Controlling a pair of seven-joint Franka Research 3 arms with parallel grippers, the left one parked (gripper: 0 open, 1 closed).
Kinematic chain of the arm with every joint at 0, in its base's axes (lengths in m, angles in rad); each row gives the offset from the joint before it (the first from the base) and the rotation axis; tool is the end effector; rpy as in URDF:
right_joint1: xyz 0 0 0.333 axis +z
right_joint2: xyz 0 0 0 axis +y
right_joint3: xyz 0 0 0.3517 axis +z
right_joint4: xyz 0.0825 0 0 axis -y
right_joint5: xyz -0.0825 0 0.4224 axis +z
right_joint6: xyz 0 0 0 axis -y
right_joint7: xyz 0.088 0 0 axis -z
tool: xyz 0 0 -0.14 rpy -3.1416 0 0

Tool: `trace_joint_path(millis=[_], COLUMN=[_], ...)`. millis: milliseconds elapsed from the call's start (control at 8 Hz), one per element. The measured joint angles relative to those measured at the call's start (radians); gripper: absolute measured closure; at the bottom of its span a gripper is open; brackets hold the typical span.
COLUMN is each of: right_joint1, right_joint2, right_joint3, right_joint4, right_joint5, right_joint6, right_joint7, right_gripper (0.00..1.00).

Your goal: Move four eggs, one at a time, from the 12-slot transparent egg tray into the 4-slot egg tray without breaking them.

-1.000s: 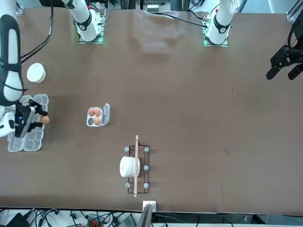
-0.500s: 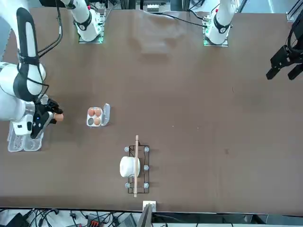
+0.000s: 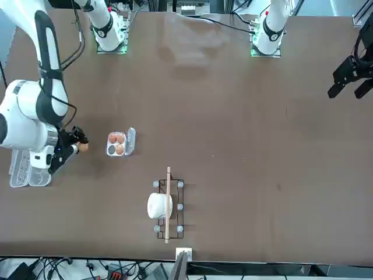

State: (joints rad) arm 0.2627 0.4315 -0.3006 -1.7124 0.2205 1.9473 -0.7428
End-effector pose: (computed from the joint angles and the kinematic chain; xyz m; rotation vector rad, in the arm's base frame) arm 0.6825 0.0113 0.3149 -2.8599 -0.9172 0.1999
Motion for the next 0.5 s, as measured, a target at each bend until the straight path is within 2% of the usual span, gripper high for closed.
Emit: trace_joint_path(millis=[500], right_joint1=[0.081], right_joint2=[0.026], right_joint3=[0.001], right_joint4=[-0.049], right_joint5=[0.0], right_joint6=[0.09], right_joint7=[0.208], right_gripper=[0.44])
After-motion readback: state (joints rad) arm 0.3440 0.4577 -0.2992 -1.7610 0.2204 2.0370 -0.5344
